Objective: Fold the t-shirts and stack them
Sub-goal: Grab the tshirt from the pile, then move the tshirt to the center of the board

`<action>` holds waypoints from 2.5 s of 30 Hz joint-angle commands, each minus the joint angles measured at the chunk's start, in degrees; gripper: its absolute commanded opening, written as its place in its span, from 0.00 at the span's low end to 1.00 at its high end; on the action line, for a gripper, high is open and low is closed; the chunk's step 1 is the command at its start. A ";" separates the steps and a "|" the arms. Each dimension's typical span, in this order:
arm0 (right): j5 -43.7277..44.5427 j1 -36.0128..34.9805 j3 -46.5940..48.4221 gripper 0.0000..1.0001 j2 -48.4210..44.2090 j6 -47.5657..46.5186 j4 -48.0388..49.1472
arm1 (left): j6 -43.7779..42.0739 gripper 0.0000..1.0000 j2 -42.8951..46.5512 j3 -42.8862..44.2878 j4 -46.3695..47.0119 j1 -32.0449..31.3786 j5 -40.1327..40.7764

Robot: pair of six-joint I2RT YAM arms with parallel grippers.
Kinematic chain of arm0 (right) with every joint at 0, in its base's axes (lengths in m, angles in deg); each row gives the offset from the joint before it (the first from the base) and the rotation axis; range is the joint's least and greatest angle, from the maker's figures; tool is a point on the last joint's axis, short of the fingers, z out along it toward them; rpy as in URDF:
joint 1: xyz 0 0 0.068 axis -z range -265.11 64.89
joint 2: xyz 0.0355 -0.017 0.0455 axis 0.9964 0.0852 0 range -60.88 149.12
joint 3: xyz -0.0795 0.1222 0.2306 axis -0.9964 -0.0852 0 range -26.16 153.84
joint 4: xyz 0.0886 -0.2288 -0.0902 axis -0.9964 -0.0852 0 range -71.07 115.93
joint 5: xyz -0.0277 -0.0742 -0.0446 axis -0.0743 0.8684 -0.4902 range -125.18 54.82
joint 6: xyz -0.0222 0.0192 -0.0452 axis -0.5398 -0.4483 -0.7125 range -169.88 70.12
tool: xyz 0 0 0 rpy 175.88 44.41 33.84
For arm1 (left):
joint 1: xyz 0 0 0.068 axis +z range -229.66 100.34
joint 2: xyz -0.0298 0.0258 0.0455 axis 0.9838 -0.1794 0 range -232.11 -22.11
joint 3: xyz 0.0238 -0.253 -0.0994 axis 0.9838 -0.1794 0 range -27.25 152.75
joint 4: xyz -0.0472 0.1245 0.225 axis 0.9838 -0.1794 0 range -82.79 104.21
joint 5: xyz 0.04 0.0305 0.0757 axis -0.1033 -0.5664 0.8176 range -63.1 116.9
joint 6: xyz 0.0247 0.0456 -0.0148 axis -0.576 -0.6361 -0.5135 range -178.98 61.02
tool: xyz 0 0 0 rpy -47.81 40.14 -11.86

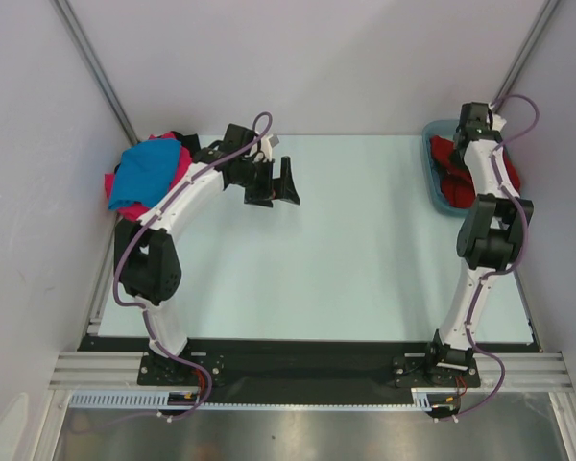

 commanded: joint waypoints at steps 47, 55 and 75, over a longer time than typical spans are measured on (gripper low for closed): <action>-75.26 -23.50 18.27 0.00 -35.97 25.92 7.62 | 5.47 0.98 13.20 -6.32 10.33 3.15 16.04; -79.81 -17.62 9.46 0.00 -38.89 29.95 16.01 | 5.74 0.98 15.40 -6.58 9.71 4.38 18.69; -89.68 -20.93 -4.78 0.00 -20.45 40.53 33.02 | 5.21 0.99 19.09 -8.25 9.71 5.08 18.69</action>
